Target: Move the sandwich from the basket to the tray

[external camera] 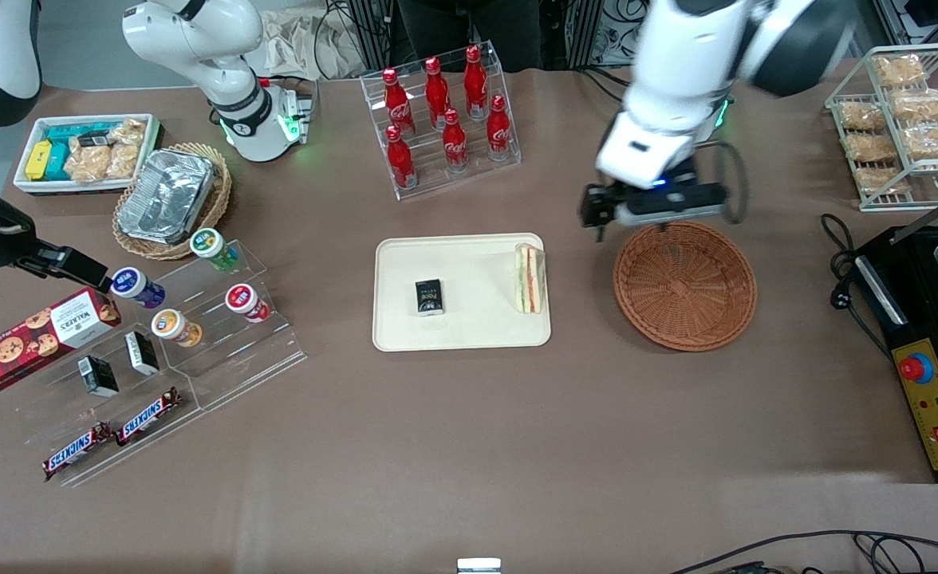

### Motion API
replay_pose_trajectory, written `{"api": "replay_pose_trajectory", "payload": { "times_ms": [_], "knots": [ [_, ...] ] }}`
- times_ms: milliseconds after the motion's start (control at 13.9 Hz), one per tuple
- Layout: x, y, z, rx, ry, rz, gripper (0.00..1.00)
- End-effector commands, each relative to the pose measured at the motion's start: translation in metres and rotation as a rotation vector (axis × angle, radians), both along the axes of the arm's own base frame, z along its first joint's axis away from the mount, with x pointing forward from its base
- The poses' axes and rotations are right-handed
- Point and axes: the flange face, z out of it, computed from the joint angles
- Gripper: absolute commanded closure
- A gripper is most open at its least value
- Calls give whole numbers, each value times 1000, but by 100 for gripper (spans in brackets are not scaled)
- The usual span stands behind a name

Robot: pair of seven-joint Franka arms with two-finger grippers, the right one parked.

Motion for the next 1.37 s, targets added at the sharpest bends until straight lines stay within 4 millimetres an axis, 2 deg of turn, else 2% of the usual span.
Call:
{"api": "replay_pose_trajectory", "payload": {
  "times_ms": [0,216,360,432,504,791,1007,1295],
  "knots": [
    [9,52,5,23,43,-49,0],
    [18,114,16,64,82,-65,0],
    [18,134,23,58,114,-133,0],
    [23,154,32,50,109,-139,0],
    [29,165,45,38,87,-132,0],
    [67,172,55,8,139,-136,0],
    [67,170,57,29,141,-265,0],
    [71,183,52,43,150,-297,0]
  ]
}}
